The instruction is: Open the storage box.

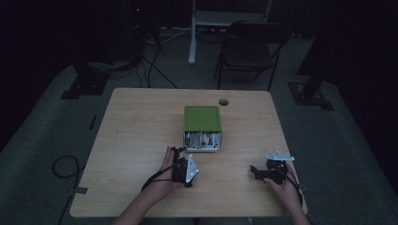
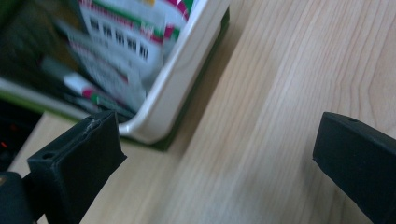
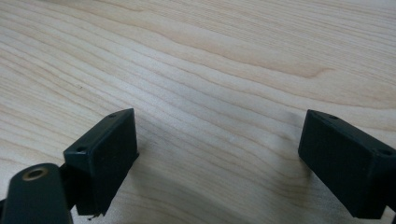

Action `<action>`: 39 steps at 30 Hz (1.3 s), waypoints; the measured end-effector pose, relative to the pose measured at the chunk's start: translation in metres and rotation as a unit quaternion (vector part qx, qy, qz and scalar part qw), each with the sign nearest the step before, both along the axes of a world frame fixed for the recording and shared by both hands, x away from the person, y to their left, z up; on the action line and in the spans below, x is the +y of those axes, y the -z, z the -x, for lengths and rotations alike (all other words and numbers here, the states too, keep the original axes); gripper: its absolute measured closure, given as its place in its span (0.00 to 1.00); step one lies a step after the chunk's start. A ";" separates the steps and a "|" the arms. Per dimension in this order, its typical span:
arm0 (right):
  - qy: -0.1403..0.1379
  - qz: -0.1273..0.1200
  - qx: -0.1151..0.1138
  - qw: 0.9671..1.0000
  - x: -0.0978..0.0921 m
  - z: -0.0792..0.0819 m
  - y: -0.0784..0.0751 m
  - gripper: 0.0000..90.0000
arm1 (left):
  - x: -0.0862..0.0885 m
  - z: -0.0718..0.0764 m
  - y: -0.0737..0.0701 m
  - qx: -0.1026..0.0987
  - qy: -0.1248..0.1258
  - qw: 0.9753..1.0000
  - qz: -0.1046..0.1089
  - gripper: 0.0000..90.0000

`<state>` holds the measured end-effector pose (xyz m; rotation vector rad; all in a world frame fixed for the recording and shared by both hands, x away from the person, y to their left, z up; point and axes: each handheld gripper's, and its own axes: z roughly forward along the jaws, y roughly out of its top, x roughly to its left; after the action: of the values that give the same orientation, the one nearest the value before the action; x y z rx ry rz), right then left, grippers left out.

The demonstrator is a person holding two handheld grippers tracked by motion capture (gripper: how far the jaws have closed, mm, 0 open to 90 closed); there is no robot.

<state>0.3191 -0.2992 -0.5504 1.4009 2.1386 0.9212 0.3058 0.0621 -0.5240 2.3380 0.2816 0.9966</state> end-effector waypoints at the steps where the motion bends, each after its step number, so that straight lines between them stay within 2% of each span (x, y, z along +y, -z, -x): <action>1: 0.000 0.000 0.000 1.000 0.000 0.000 0.000 0.12 | -0.002 0.000 -0.001 -0.002 0.004 1.000 0.003 0.06; 4: 0.000 0.000 0.000 1.000 0.000 0.000 0.000 0.12 | -0.007 0.001 -0.003 -0.013 0.014 1.000 0.009 0.08; 6: 0.000 0.000 0.000 1.000 0.000 0.000 0.000 0.12 | -0.010 0.001 -0.005 -0.026 0.024 0.999 0.012 0.18; 7: 0.000 0.000 0.000 1.000 0.000 0.000 0.000 0.12 | -0.011 0.001 -0.005 -0.027 0.027 0.999 0.012 0.18; 11: 0.000 0.000 0.000 1.000 0.000 0.000 0.000 0.12 | -0.017 0.001 -0.007 -0.045 0.041 0.998 0.001 0.24; 13: 0.000 0.000 0.000 1.000 0.000 0.000 0.000 0.12 | -0.021 0.001 -0.008 -0.064 0.050 0.997 -0.006 0.27; 15: 0.000 0.000 0.000 1.000 0.000 0.000 0.000 0.12 | -0.024 0.001 -0.010 -0.067 0.058 0.996 -0.002 0.35; 18: 0.000 0.000 0.000 1.000 0.000 0.000 0.000 0.12 | -0.027 -0.001 -0.011 -0.064 0.057 0.996 -0.004 0.41; 19: 0.000 0.000 0.000 1.000 0.000 0.000 0.000 0.12 | -0.029 -0.001 -0.011 -0.071 0.058 0.996 -0.005 0.42; 20: 0.000 0.000 0.000 1.000 0.000 0.000 0.000 0.12 | -0.030 -0.002 -0.011 -0.071 0.060 0.996 -0.009 0.46; 21: 0.000 0.000 0.000 1.000 0.000 0.000 0.000 0.12 | -0.031 -0.002 -0.011 -0.083 0.060 0.995 -0.018 0.47; 23: 0.000 0.000 0.000 1.000 0.000 0.000 0.000 0.12 | -0.035 -0.003 -0.011 -0.103 0.067 0.992 -0.041 0.49; 26: 0.000 0.000 0.000 1.000 0.000 0.000 0.000 0.12 | -0.041 -0.003 -0.010 -0.105 0.077 0.991 -0.040 0.50; 29: 0.000 0.000 0.000 1.000 0.000 0.000 0.000 0.12 | -0.047 -0.005 -0.009 -0.103 0.081 0.990 -0.046 0.52; 34: 0.000 0.000 0.000 1.000 0.000 0.000 0.000 0.12 | -0.053 -0.011 -0.007 -0.098 0.073 0.991 -0.055 0.56; 39: 0.000 0.000 0.000 1.000 0.000 0.000 0.000 0.12 | -0.056 -0.016 -0.004 -0.103 0.072 0.990 -0.065 0.60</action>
<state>0.3190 -0.2992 -0.5504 1.4005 2.1389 0.9207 0.3221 0.0057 -0.5197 2.3077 -0.0351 1.2040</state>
